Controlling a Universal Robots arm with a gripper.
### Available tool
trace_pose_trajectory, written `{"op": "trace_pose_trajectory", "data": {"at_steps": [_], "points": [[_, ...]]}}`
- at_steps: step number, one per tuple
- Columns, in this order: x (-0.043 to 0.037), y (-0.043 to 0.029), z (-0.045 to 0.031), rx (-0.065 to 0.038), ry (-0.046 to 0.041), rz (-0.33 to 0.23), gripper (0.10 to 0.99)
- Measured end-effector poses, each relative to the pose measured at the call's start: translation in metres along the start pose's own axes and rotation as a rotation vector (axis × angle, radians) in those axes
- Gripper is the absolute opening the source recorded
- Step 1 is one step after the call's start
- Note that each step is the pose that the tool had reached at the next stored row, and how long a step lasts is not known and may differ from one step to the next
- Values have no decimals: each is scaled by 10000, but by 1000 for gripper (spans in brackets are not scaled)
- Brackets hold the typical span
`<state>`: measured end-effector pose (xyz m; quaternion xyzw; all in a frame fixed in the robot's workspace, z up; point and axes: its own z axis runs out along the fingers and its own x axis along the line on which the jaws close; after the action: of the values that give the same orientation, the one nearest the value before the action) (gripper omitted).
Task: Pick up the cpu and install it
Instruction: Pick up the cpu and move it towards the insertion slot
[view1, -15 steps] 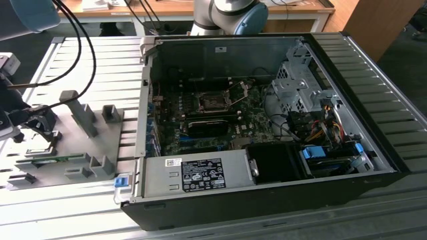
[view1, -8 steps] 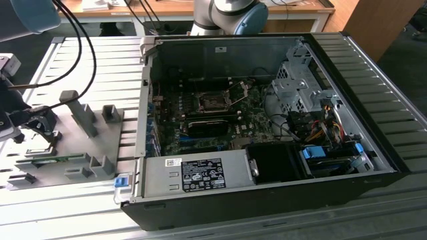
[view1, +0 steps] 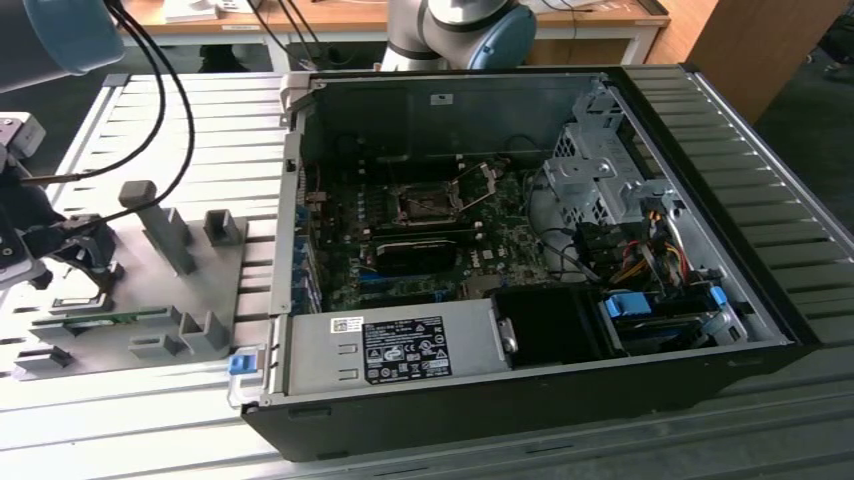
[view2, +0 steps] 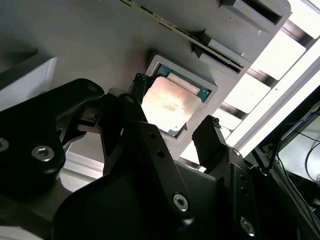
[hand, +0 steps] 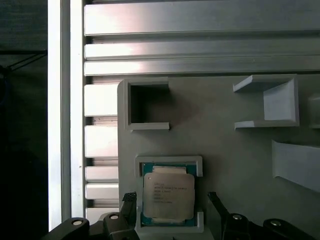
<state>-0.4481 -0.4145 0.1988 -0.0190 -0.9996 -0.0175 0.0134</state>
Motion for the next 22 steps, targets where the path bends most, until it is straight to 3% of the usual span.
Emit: {"op": "trace_pose_trajectory", "data": {"at_steps": [16,18,20,21,22], "points": [[10,1,111,-1,-2,42,663],[11,1,116,-1,-3,10,584],[11,2,118,1,0,-17,584],[11,2,119,0,1,-30,525],[10,3,120,0,1,-46,525]]}}
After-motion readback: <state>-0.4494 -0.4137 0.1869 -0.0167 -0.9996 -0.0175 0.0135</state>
